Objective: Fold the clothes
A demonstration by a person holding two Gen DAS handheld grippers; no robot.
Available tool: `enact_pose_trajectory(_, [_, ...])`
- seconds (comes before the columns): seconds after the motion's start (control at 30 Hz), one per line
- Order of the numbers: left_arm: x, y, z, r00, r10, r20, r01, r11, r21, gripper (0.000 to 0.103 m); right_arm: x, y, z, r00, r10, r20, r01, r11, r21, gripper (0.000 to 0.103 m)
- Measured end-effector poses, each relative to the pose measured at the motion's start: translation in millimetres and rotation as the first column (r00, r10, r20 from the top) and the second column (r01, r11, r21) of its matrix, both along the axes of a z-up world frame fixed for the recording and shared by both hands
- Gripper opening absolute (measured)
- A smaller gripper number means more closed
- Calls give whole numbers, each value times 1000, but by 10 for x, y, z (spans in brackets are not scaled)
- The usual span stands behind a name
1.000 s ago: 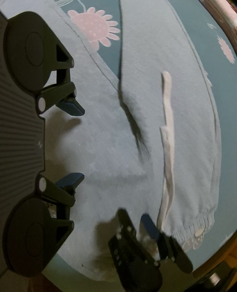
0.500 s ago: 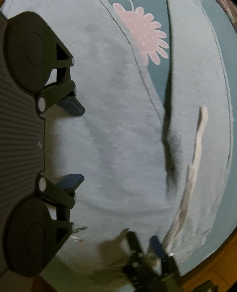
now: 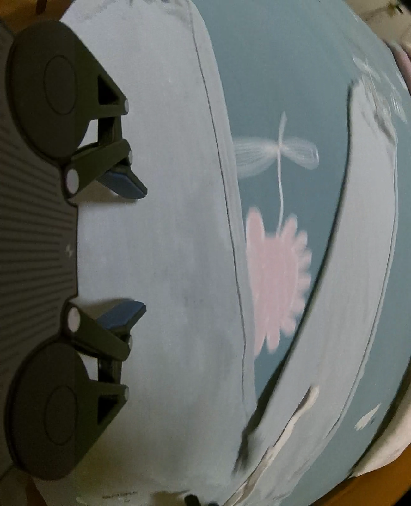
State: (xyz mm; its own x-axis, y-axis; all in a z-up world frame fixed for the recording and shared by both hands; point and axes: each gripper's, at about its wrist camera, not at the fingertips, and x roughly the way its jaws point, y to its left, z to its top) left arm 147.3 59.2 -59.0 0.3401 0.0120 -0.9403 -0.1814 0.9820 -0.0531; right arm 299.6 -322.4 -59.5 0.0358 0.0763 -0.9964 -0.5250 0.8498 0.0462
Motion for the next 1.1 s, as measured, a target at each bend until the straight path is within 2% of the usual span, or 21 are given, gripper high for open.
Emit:
enact_pose_trajectory(0.17, [-252,466,-201,995,91,-45,-94,993,-71,72,62,219,155,1000,4,13,-3,1000,-28,91])
enact_pose_trajectory(0.2, [-344,524,-195,996,78,-31,-80,994,-76,74,71,279,187,1000,15,18,-15,999,-31,91])
enact_pose_trajectory(0.3, [-499,630,-189,999,3,-49,-4,1000,-30,75,88,474,283,998,60,31,-59,997,-40,91])
enact_pose_trajectory(0.47, [-628,845,-135,996,30,-84,-29,999,21,73,65,841,362,986,164,37,-162,985,-51,91])
enact_pose_trajectory(0.57, [-641,982,-77,997,71,-26,-71,997,-1,75,156,1121,433,972,233,40,-231,972,-48,91])
enact_pose_trajectory(0.7, [-684,1201,-215,986,160,-43,-159,987,29,75,131,1384,498,952,303,51,-301,953,-40,91])
enact_pose_trajectory(0.73, [-733,1247,-239,982,184,-40,-182,983,34,77,129,1444,513,947,317,53,-315,948,-39,91])
enact_pose_trajectory(0.9, [-914,1375,-171,948,317,-38,-314,947,70,75,93,1633,516,932,356,65,-355,935,-21,91])
enact_pose_trajectory(0.97, [-915,1395,-98,946,323,4,-323,944,66,75,44,1733,446,930,362,67,-362,932,-11,91])
enact_pose_trajectory(1.1, [-690,1423,-31,963,253,92,-261,961,88,75,-142,1918,398,912,396,111,-400,916,19,91])
